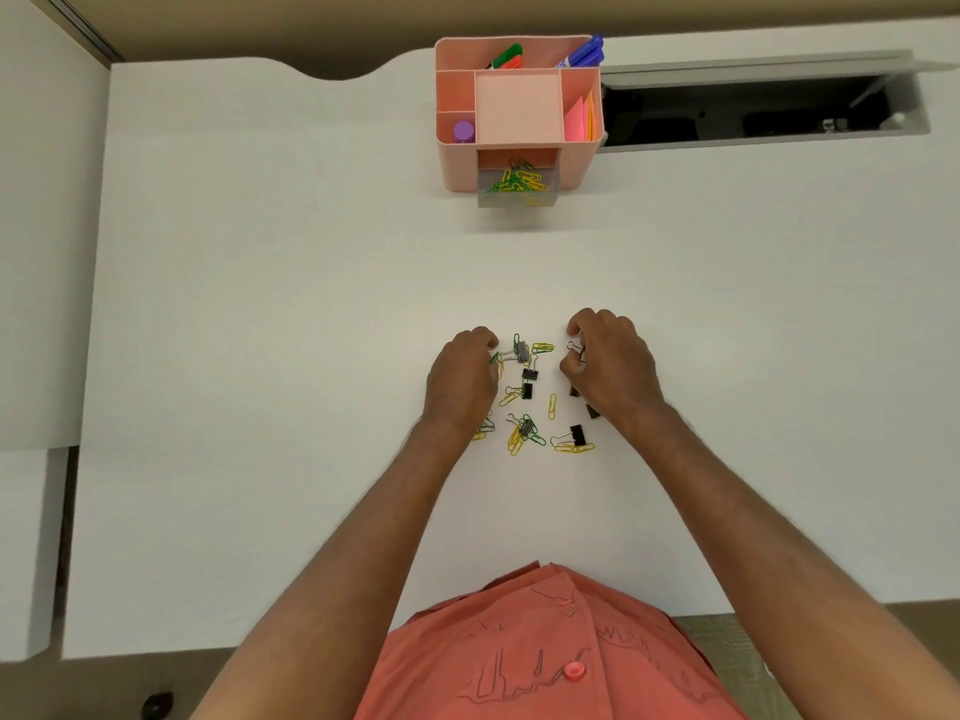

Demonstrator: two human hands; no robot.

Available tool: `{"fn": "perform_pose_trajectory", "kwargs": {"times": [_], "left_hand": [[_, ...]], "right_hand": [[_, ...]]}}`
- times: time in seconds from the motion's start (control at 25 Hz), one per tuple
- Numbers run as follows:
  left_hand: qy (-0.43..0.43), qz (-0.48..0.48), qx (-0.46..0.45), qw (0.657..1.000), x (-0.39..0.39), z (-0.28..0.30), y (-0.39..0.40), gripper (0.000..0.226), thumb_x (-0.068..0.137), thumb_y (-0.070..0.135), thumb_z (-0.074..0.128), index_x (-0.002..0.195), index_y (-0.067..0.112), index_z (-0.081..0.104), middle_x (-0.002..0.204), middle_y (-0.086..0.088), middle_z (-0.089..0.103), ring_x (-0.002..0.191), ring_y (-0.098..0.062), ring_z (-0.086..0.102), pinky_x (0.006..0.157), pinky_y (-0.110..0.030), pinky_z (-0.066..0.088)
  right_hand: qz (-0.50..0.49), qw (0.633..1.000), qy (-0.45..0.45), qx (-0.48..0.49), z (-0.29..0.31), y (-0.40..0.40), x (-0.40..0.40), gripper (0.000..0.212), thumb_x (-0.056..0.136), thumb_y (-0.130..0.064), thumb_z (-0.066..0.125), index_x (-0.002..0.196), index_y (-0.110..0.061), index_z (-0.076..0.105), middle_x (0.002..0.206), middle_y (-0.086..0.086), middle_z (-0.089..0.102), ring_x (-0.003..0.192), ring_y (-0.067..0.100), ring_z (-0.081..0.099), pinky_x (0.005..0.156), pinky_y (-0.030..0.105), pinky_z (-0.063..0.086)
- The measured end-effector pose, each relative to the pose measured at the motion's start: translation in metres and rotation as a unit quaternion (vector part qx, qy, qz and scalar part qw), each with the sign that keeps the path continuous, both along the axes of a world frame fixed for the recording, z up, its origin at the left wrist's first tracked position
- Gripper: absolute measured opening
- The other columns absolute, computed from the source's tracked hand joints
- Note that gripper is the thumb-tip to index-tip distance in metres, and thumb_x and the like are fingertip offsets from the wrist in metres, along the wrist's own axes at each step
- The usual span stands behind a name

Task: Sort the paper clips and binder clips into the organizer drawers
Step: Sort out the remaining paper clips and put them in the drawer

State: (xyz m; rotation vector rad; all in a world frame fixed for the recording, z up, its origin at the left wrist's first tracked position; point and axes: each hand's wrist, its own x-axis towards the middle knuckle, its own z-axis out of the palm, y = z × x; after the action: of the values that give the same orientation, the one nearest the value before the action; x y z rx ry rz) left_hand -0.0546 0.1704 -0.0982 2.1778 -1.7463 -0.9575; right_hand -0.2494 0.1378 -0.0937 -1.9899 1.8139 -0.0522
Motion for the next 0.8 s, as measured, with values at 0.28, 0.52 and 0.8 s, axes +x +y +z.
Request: {"fn": "perform_pose_trajectory", "kwargs": {"times": [0.28,0.52,0.8], "left_hand": [[-0.026,0.019,0.007,0.999,0.0,-0.001,-0.004,0.018,0.088,0.01,0.057,0.099,0.016,0.069,0.098,-0.001,0.07,0.089,-0.024,0.063,0.07,-0.029,0.044],[0.061,0.051,0.011,0.997,0.006,0.003,0.001,0.014,0.085,0.011,0.062,0.091,0.016,0.074,0.089,0.005,0.069,0.082,-0.015,0.063,0.072,-0.03,0.052],[0.09,-0.031,-0.058,0.994,0.02,0.013,0.049,0.011,0.088,0.014,0.069,0.095,0.022,0.072,0.093,0.01,0.063,0.086,-0.007,0.054,0.077,-0.021,0.044]], "right_hand": [[0.082,0.994,0.016,-0.073,-0.006,0.009,0.009,0.029,0.09,-0.032,0.07,0.119,-0.025,0.069,0.111,-0.003,0.063,0.103,0.025,0.056,0.085,0.038,0.043],[0.085,0.99,0.061,-0.092,-0.007,0.003,0.016,0.009,0.089,-0.028,0.065,0.096,-0.023,0.069,0.095,-0.003,0.064,0.093,0.025,0.056,0.081,0.038,0.039],[0.064,0.996,-0.014,-0.063,0.01,0.018,0.002,0.006,0.091,-0.023,0.063,0.097,-0.022,0.062,0.087,-0.008,0.064,0.086,0.02,0.055,0.082,0.037,0.039]]}}
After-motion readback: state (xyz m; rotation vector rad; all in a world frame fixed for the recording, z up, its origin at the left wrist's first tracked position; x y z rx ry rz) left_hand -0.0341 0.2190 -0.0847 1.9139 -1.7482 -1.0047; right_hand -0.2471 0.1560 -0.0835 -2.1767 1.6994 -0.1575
